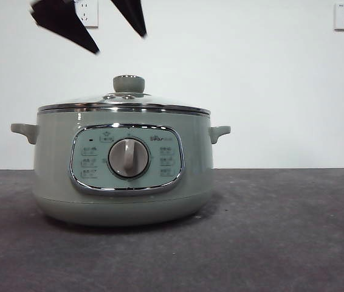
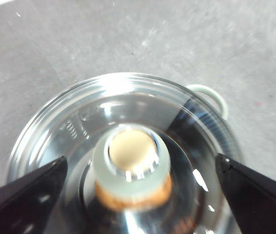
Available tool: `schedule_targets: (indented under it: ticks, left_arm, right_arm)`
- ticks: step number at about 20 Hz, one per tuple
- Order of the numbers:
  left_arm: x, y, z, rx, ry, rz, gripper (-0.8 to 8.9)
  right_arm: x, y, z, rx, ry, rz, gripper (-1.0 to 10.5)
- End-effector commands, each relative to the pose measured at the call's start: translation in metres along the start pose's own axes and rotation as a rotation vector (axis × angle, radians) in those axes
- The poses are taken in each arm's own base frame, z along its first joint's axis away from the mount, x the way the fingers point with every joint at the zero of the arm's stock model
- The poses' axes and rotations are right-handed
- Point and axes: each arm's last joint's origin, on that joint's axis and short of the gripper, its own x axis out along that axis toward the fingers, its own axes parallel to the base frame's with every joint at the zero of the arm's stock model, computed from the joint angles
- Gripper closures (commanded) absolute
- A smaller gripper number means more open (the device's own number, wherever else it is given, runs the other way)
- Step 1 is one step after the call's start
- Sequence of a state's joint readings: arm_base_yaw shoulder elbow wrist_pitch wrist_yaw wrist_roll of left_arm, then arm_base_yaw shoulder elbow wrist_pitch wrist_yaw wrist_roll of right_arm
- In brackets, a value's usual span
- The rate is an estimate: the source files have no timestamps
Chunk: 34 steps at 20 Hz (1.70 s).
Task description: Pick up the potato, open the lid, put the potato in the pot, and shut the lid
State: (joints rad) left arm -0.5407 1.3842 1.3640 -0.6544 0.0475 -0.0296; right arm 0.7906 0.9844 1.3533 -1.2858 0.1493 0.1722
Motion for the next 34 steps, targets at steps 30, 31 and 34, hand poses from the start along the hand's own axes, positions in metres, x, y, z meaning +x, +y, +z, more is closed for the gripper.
schedule_targets:
  ticks: [30, 31, 34]
  left_arm:
    - [-0.069, -0.013, -0.018, 0.036, 0.018, -0.046, 8.16]
    - [-0.070, -0.009, -0.017, 0.040, 0.002, -0.021, 8.17]
    - [-0.080, 0.007, -0.034, 0.132, 0.055, 0.114, 8.16]
  right_arm:
    - [0.004, 0.000, 0.005, 0.016, -0.049, -0.044, 9.5]
    - [0.004, 0.000, 0.005, 0.016, -0.049, -0.044, 9.5]
    - [0.004, 0.000, 0.005, 0.016, -0.049, -0.044, 9.5]
